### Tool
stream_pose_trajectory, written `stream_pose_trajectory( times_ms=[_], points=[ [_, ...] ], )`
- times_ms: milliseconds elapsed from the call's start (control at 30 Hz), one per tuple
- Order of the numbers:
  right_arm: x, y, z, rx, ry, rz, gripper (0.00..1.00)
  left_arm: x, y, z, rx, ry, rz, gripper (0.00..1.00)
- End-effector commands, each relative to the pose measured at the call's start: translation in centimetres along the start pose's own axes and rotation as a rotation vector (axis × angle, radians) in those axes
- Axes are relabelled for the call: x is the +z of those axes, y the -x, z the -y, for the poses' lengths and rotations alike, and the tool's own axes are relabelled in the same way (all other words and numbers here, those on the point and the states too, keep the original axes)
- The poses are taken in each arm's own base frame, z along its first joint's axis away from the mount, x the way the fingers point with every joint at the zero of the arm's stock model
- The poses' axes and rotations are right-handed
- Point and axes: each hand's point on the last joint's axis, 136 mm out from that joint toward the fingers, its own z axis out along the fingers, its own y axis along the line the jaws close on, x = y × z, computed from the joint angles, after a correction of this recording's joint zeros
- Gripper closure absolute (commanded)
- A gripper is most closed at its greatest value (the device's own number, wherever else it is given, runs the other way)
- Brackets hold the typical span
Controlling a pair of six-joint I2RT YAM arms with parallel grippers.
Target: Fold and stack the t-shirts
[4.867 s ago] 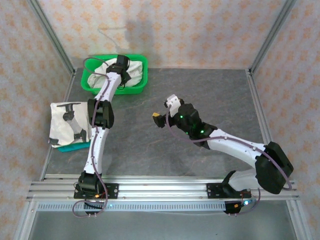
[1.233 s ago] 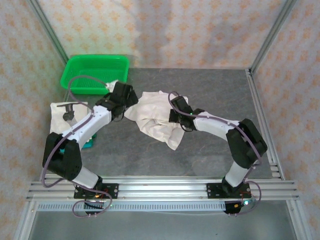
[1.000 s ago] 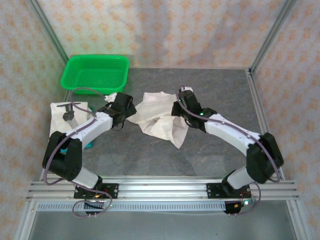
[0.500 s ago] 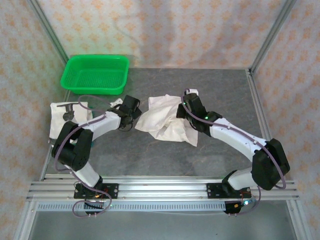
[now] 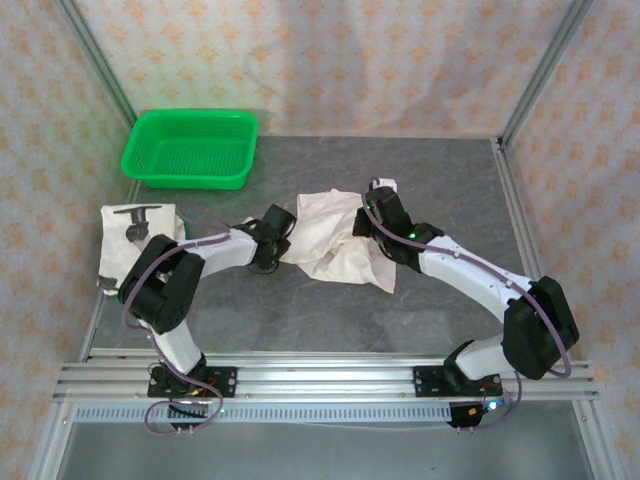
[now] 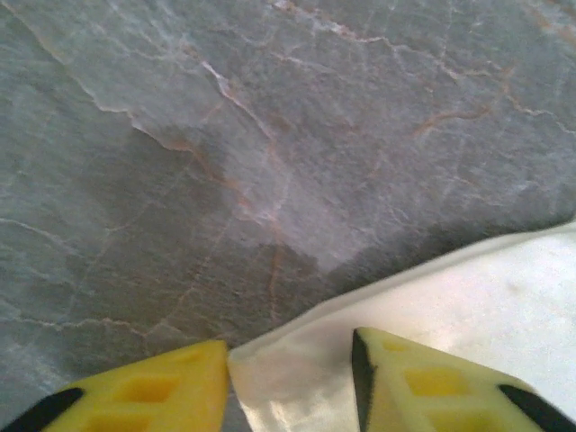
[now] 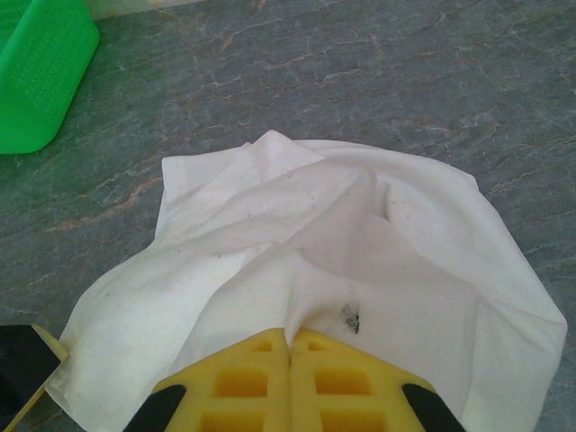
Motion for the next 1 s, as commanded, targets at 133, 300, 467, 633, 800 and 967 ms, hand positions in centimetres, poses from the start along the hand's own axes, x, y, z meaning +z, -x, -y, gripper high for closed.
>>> stream_pose_trajectory(
  times_ms=[133, 300, 467, 633, 800, 967],
  points=[
    [-0.5, 0.5, 0.8, 0.009, -0.027, 0.031, 1.0, 1.1, -0.1, 0.9, -0.035, -0.01, -0.012, 1.0],
    [-2.0, 3.2, 0.4, -0.026, -0.021, 0.103, 1.0, -1.4, 2.9, 3.5, -0.031, -0.081, 0.059, 1.0],
    [-5.2, 9.1, -1.2, -0.122, 0.004, 0.24, 1.0, -9.0, 9.6, 8.6, -0.003, -0.211, 0.205, 1.0],
    [-10.5, 15.1, -3.1, -0.21, 0.054, 0.416, 1.0, -18.6, 15.3, 11.1, 0.02, -0.334, 0.38, 1.0],
    [-15.6, 18.5, -4.6, -0.266, 0.144, 0.575, 1.0, -27.0, 18.2, 10.6, 0.036, -0.415, 0.517, 1.0],
    [-17.1, 17.8, -4.9, -0.279, 0.209, 0.608, 1.0, -29.9, 18.6, 8.4, 0.037, -0.443, 0.568, 1.0]
  ],
)
